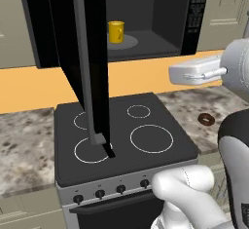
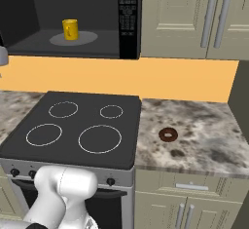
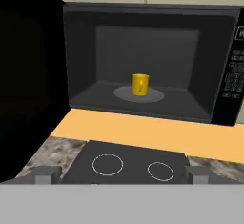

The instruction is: Pick the mug from the counter and place it inside the microwave. Then close the microwave.

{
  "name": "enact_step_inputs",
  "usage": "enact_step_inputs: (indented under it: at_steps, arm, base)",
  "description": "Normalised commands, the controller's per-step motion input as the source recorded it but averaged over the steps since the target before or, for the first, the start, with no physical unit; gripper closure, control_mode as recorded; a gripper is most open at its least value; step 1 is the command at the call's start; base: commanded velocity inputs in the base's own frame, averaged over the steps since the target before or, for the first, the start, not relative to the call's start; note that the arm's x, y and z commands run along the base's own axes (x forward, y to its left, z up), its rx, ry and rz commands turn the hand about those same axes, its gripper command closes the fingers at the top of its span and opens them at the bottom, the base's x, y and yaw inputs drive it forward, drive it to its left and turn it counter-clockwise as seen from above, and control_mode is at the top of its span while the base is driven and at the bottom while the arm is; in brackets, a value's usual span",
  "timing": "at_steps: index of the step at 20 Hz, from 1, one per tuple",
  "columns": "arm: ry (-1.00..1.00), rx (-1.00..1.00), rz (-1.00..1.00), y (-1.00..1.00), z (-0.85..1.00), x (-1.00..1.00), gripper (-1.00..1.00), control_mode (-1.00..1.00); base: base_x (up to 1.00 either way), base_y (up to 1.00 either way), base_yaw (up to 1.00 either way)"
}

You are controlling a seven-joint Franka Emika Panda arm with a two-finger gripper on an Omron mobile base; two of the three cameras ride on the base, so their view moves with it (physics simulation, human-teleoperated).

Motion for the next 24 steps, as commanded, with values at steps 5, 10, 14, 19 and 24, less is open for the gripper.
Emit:
enact_step_inputs:
  at_steps: [5, 10, 14, 19, 24]
  arm:
    - [-0.16, 0.00, 0.00, 0.00, 0.21, -0.79, -1.00, -1.00]
    - [-0.14, 0.00, 0.00, 0.03, 0.00, -0.80, -1.00, -1.00]
    - [-0.13, 0.00, -0.01, 0.27, 0.00, -0.65, -1.00, -1.00]
    - [-0.10, 0.00, -0.07, 0.43, 0.00, -0.31, -1.00, -1.00]
    - [-0.13, 0.00, -0.12, 0.23, 0.00, -0.36, -1.00, -1.00]
  base:
    - [0.00, 0.00, 0.00]
    - [0.00, 0.00, 0.00]
    - [0.00, 0.00, 0.00]
    - [0.00, 0.00, 0.00]
    - [0.00, 0.00, 0.00]
